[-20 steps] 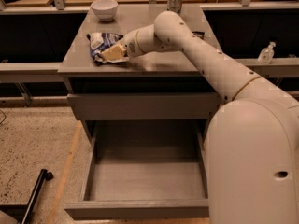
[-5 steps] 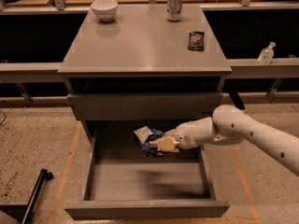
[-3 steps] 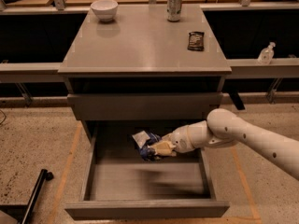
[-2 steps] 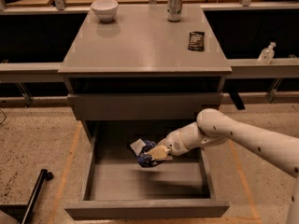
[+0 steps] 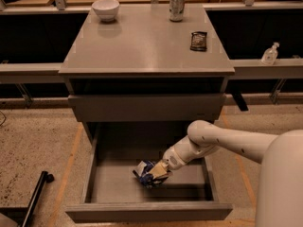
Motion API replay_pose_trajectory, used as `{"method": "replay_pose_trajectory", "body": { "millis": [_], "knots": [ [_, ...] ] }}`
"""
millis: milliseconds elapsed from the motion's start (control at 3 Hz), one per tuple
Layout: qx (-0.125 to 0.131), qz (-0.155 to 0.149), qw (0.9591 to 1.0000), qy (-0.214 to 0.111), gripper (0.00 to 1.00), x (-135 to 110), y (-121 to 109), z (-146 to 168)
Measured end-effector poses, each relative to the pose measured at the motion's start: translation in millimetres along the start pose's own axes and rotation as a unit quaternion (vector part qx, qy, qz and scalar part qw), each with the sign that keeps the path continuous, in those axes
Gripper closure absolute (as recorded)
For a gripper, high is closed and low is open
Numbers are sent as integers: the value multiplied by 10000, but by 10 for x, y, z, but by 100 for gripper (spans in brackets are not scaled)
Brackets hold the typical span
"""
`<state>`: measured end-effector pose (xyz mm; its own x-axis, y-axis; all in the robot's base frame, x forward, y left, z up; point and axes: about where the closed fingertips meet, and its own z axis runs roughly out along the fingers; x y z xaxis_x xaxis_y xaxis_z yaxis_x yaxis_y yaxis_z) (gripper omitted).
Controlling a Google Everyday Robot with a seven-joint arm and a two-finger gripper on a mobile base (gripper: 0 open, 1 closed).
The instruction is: Place blue chip bag into middle drawer
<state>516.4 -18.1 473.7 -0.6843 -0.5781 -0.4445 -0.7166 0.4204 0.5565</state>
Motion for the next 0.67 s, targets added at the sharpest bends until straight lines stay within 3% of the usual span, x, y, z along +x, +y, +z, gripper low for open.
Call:
{"method": "replay_pose_trajectory", "body": {
  "millis": [333,667],
  "knots": [
    [-36,322,9993,174,29,202,-60,155],
    [-51,299,9994,176,5,193,-47,165]
  ]
}}
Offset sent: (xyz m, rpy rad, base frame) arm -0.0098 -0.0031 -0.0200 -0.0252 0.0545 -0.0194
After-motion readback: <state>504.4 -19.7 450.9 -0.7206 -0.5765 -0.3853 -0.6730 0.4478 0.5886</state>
